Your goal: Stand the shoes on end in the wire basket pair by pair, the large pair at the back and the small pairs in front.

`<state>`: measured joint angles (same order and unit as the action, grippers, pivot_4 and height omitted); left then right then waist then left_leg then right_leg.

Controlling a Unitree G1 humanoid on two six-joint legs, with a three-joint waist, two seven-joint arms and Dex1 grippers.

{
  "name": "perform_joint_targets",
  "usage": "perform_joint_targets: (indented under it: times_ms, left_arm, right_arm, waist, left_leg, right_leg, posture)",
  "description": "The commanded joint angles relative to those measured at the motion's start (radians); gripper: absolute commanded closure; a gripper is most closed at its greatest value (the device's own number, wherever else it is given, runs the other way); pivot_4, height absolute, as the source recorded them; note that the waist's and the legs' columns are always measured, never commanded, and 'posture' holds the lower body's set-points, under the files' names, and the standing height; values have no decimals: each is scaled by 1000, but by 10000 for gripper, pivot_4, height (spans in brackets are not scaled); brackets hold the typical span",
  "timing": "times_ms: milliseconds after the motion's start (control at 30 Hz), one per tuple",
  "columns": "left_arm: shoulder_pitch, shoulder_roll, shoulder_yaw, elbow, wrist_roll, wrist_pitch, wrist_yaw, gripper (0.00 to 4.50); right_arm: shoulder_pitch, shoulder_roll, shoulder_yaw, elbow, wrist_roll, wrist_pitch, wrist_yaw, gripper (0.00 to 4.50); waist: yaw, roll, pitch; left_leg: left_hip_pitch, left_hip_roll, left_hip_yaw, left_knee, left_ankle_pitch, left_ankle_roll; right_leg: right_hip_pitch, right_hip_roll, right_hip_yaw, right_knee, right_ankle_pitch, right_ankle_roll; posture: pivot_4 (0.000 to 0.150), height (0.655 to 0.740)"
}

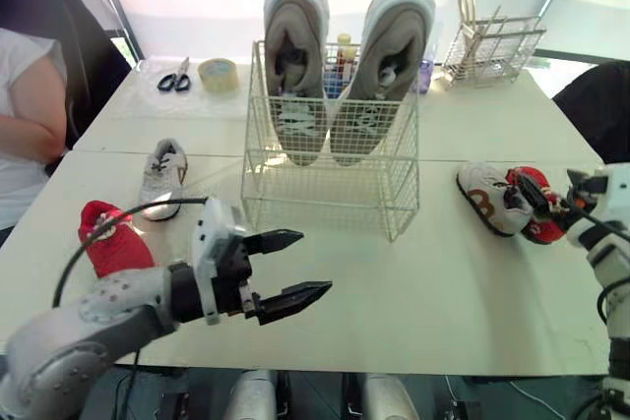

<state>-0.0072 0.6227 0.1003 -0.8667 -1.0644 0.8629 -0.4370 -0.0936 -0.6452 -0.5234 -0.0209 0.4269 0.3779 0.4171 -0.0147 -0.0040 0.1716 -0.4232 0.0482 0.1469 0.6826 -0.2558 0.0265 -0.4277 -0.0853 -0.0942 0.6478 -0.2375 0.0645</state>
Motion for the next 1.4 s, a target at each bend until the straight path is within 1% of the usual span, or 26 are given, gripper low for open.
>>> perform_joint_targets:
  times_ms: [33,67,167,300,500,700,800,867,933,1000,1067,1100,1167,1200,1233,1300,1400]
  left_arm:
    - [3,-47,-77,-8,73,-56,26,311]
    - [4,-53,-90,-6,79,-59,23,311]
    - [12,-48,-102,4,87,-67,7,311]
    - [22,-35,-107,25,107,-86,-22,311]
    - [24,-27,-112,38,137,-107,-49,311]
    - [41,-32,-124,36,172,-126,-55,311]
    - [59,-34,-120,26,179,-131,-46,0]
    - [76,-33,-113,21,184,-136,-43,0]
    - [91,-32,-109,17,192,-140,-40,0]
    - [98,-30,-102,13,184,-137,-37,0]
    - [98,-24,-83,11,154,-125,-35,0]
    - [98,-14,-63,12,123,-114,-38,0]
    - [92,19,8,20,3,-89,-45,0]
    - [89,34,32,25,-40,-82,-46,0]
    - [78,71,75,39,-130,-69,-53,0]
    - [57,135,141,70,-266,-51,-60,0]
    - [22,207,198,119,-398,-38,-52,0]
  right_arm:
    - [41,39,-20,-78,39,28,-10,0]
    - [55,50,-21,-96,55,44,-7,0]
    - [85,60,-20,-139,84,74,13,0]
    - [117,74,-7,-141,79,78,15,0]
    - [92,96,34,-49,40,38,16,0]
    - [-31,116,69,175,-29,-72,-8,0]
    - [-69,123,99,226,-41,-100,9,8322]
    - [-85,125,112,244,-51,-111,8,18362]
    - [-89,121,132,260,-74,-128,11,27447]
    - [-86,118,146,268,-93,-142,13,33854]
    - [-93,115,144,267,-98,-156,10,38567]
    - [-106,105,139,262,-99,-164,12,38567]
    - [-191,50,100,264,-77,-170,22,38567]
    - [-221,32,89,269,-70,-171,26,38567]
    - [-319,-26,66,308,-54,-178,44,38567]
    - [-498,-125,49,383,-38,-199,79,38567]
    - [-763,-235,71,484,-12,-244,189,38567]
  waist:
    - [0,0,0]
    - [2,1,-1]
    - [2,5,-3]
    - [3,6,-4]
    - [2,6,-4]
    - [1,6,-4]
    - [1,6,-4]
    - [1,6,-4]
    - [-1,6,-4]
    - [-3,6,-4]
    - [-4,5,-4]
    - [-5,5,-4]
    - [-8,6,-4]
    - [-9,9,-2]
    - [-8,12,-1]
    - [-6,21,5]
    - [-1,25,7]
  left_leg:
    - [0,0,0,0,0,1]
    - [0,0,0,0,-3,5]
    - [0,0,0,0,-4,7]
    - [0,0,0,0,-5,8]
    - [0,0,0,0,-5,8]
    - [0,0,0,0,-5,8]
    - [-1,0,0,0,-5,8]
    - [-1,0,0,0,-5,8]
    - [-1,0,0,0,-5,8]
    - [0,1,0,0,-5,8]
    - [0,1,0,0,-5,8]
    - [0,1,0,0,-5,8]
    - [0,1,0,0,-5,8]
    - [-1,1,1,0,-5,8]
    - [-1,1,1,0,-5,8]
    - [-2,1,3,0,-5,9]
    - [-3,-1,5,-2,-5,9]
  right_leg:
    - [0,0,0,0,0,0]
    - [0,1,0,0,0,-1]
    - [0,1,1,0,-2,-3]
    - [0,1,1,0,-2,-4]
    - [-1,0,1,-1,-3,-6]
    - [-1,0,1,-1,-4,-7]
    - [-1,0,1,-1,-4,-7]
    - [-1,0,1,-1,-4,-7]
    - [-1,0,1,-1,-4,-7]
    - [-1,-1,1,-1,-4,-7]
    - [-1,-1,1,-1,-4,-7]
    - [-1,-1,1,-1,-4,-7]
    - [-1,-1,1,-1,-4,-7]
    - [-2,-2,1,-1,-4,-8]
    - [-3,-2,1,-1,-4,-8]
    - [-5,-2,2,-1,-3,-8]
    - [-8,-1,4,0,-4,-7]
  posture:
    - [1500,7352]
    - [1500,7352]
    - [1500,7352]
    - [1500,7352]
    - [1500,7352]
    - [1500,7352]
    - [1500,7352]
    - [1500,7352]
    - [1500,7352]
    - [1500,7352]
    - [1500,7352]
    - [1500,7352]
    - [1500,7352]
    - [1500,7352]
    - [1500,7352]
    - [1500,7352]
    - [1500,7352]
